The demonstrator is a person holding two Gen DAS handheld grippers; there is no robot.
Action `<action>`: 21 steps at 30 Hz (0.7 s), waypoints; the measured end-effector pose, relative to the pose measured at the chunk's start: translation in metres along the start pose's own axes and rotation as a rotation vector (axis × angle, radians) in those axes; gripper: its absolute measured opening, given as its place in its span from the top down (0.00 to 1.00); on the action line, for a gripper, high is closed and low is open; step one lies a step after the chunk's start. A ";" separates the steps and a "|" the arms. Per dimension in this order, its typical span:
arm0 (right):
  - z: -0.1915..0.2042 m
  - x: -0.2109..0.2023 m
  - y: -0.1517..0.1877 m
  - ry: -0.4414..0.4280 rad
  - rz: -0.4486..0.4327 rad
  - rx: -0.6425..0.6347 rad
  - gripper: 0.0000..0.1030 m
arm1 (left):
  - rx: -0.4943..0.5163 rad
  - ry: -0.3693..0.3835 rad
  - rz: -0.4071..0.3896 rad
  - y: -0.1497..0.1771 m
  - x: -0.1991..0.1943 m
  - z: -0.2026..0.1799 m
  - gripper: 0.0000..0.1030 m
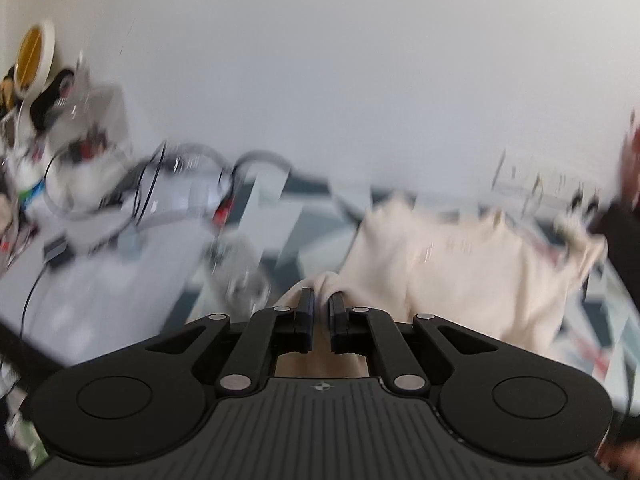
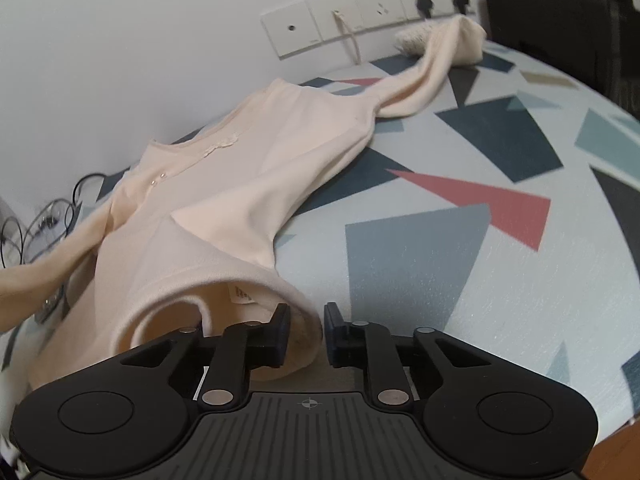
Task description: Fold clothes
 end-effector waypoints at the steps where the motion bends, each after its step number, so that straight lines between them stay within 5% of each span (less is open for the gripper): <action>1: -0.001 0.000 -0.001 -0.006 0.006 0.032 0.86 | 0.020 0.019 -0.028 -0.014 0.003 -0.010 0.93; 8: 0.006 0.005 -0.006 -0.012 0.044 0.149 0.85 | 0.259 0.014 -0.328 -0.069 0.063 -0.089 0.89; 9: 0.007 0.006 -0.006 -0.006 0.049 0.161 0.85 | 0.294 -0.004 -0.341 -0.068 0.076 -0.098 0.75; 10: 0.009 0.006 -0.005 -0.001 0.050 0.162 0.84 | 0.338 -0.020 -0.324 -0.062 0.092 -0.105 0.36; 12: 0.014 0.005 -0.003 0.008 0.051 0.136 0.79 | 0.455 -0.045 -0.179 -0.037 0.127 -0.112 0.08; 16: 0.019 0.005 0.001 0.015 0.061 0.093 0.78 | 0.493 0.012 0.025 0.020 0.157 -0.084 0.08; 21: 0.016 0.002 0.005 0.024 0.047 0.093 0.80 | 0.371 0.092 0.115 0.065 0.140 -0.025 0.08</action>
Point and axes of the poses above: each gripper's, at about its wrist camera, not at the fingertips, and x roughly the way its jaws point, z to its left, y to its underside, the point moved 3 cm from there along x, roughly the way its jaws point, and after that the axes turned 8 degrees about -x, right-handed, at the moved point
